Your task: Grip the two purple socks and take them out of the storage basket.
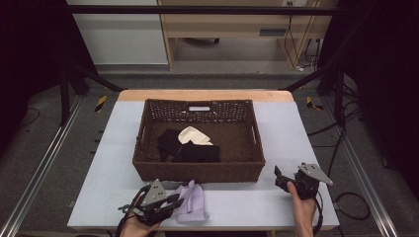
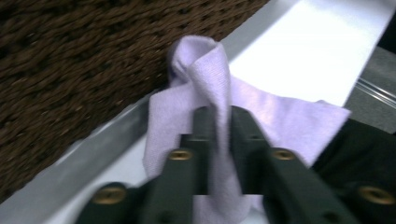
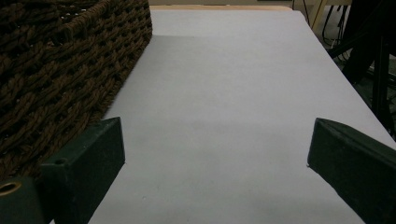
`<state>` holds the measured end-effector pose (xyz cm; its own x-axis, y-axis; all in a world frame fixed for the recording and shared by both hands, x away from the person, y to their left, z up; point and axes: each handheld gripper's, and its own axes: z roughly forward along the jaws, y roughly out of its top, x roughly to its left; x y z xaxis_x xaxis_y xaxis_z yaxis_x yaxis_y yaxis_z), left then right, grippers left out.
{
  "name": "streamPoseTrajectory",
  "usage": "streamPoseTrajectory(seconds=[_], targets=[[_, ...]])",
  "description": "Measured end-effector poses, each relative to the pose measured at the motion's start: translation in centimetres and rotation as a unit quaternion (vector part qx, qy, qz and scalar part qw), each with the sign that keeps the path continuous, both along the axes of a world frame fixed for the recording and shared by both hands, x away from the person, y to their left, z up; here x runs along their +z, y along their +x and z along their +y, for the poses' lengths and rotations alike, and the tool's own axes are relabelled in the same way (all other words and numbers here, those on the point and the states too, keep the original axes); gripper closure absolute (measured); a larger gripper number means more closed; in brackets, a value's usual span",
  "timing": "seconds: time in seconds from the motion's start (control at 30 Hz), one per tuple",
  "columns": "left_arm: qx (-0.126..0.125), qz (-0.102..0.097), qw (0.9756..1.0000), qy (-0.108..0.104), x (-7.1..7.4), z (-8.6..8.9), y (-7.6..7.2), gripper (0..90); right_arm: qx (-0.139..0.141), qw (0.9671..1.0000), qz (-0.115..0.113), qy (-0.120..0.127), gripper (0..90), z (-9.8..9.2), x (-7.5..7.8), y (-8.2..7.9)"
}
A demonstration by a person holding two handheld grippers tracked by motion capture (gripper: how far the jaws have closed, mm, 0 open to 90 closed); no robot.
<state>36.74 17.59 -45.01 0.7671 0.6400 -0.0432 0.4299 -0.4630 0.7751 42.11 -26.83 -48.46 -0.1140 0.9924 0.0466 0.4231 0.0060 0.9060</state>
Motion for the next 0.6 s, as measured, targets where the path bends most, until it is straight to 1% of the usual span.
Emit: streamPoseTrajectory(seconds=[0.03, 0.07, 0.13, 0.17, 0.27, 0.33, 0.37, 0.4, 0.53, 0.6], targets=[[0.010, -0.007, 0.9999, -0.002, 0.1, 0.3, -0.1, 68.0, 0.000, 1.0000, 0.000, 0.000, 4.4, 0.0, 0.0, 0.0], [0.015, -0.010, 0.9998, -0.005, 0.3, 0.7, -0.1, 62.9, 0.000, 1.0000, 0.000, 0.000, 4.4, 0.0, 0.0, 0.0], [0.028, -0.017, 0.9994, -0.015, 0.6, 1.4, -0.1, 57.2, 0.000, 1.0000, 0.000, 0.000, 4.4, 0.0, 0.0, 0.0], [0.036, -0.018, 0.9990, -0.020, 0.8, 1.8, 0.0, 51.8, 0.001, 1.0000, -0.001, 0.000, 4.4, 0.0, 0.0, 0.0], [0.056, -0.016, 0.9976, -0.038, 1.1, 3.2, 0.2, 49.4, 0.000, 1.0000, -0.001, 0.001, 4.4, 0.0, 0.0, 0.0], [0.073, -0.018, 0.9963, -0.042, 1.3, 4.1, 0.4, 47.4, 0.000, 1.0000, -0.001, 0.001, 4.4, -0.1, 0.0, 0.0], [0.077, -0.020, 0.9960, -0.041, 1.3, 4.4, 0.5, 47.0, 0.000, 1.0000, -0.001, 0.001, 4.4, -0.1, 0.0, 0.0], [0.090, -0.021, 0.9948, -0.043, 1.3, 5.1, 0.6, 46.6, 0.000, 1.0000, -0.001, 0.002, 4.4, -0.1, 0.0, 0.0], [0.112, -0.020, 0.9925, -0.044, 1.1, 6.5, 0.8, 46.5, 0.001, 1.0000, 0.000, 0.004, 4.4, -0.1, 0.0, 0.0], [0.122, -0.020, 0.9913, -0.046, 1.0, 6.8, 0.9, 46.6, 0.001, 1.0000, -0.001, 0.005, 4.4, -0.1, 0.0, 0.0]])
